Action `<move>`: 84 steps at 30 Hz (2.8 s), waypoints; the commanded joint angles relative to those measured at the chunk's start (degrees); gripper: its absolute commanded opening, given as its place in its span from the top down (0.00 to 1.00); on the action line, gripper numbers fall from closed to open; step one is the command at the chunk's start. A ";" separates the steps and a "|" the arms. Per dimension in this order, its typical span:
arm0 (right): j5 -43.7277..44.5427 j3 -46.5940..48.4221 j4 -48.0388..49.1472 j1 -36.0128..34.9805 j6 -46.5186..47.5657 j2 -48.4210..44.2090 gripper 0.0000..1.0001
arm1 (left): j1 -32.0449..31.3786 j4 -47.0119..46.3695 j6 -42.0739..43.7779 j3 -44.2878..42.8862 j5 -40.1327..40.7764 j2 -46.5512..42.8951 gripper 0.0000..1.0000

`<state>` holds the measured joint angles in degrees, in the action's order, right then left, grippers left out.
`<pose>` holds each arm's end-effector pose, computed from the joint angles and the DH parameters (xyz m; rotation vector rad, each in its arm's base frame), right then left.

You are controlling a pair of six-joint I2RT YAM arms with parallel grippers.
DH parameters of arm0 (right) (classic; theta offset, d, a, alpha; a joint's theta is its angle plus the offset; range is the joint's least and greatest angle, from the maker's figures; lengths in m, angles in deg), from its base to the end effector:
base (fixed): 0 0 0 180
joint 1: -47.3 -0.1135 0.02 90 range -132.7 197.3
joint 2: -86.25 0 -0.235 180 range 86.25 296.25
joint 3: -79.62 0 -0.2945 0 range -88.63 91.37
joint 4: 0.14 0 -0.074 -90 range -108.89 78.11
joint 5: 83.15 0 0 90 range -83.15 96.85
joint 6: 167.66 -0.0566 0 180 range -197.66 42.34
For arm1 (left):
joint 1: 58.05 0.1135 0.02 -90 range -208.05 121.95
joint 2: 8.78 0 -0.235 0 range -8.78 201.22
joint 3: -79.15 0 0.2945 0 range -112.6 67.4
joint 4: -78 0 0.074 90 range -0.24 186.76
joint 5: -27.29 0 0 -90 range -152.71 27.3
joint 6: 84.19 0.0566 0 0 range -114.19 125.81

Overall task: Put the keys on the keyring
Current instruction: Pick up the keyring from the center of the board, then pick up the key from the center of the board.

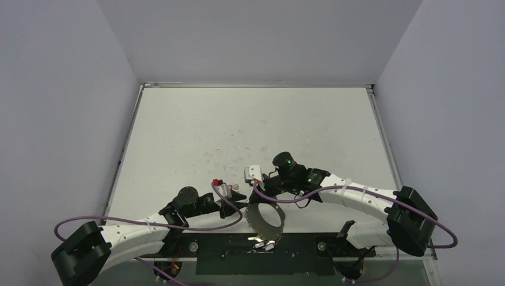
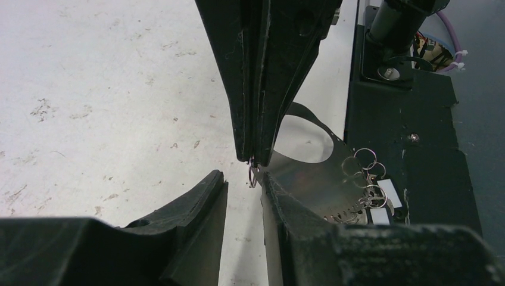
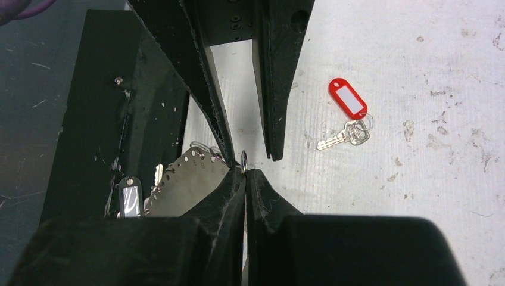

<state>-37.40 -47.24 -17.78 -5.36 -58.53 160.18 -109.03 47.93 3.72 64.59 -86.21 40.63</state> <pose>0.1627 0.2784 0.1636 -1.6604 1.5480 1.1775 0.1299 -0.1962 0.1132 1.0132 1.4322 -1.0287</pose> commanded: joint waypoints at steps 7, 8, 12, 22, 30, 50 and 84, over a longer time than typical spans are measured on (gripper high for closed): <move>-0.59 1.68 1.78 -0.86 0.02 -2.25 1.00 | -0.73 -5.65 1.01 -2.68 -1.24 3.36 0.88; -0.50 1.68 1.71 -0.86 0.02 -2.29 1.00 | -0.70 -5.71 1.10 -2.72 -1.21 3.15 0.91; -0.14 1.68 1.67 -0.86 0.11 -2.47 1.00 | -0.70 -5.34 1.10 -2.15 -0.52 1.45 1.00; 2.75 1.59 2.30 -0.86 -0.52 -3.78 0.70 | -0.70 -0.98 1.34 -0.75 1.73 -5.89 1.00; 10.92 -2.31 7.07 -0.70 -2.97 -12.26 0.32 | -0.70 4.48 1.82 -0.43 3.91 -11.95 1.00; 41.52 -8.26 1.03 -0.34 -31.60 -26.22 0.00 | -0.68 35.38 5.11 -10.01 15.45 -33.93 1.00; 63.14 -6.20 4.50 -26.95 -43.88 -2.54 0.12 | -0.62 67.98 8.81 -27.41 31.65 -44.68 1.00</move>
<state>22.10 -55.61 -15.64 -31.24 -101.87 156.62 -109.60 112.83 10.89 42.23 -59.00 -2.71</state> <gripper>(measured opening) 0.912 0.007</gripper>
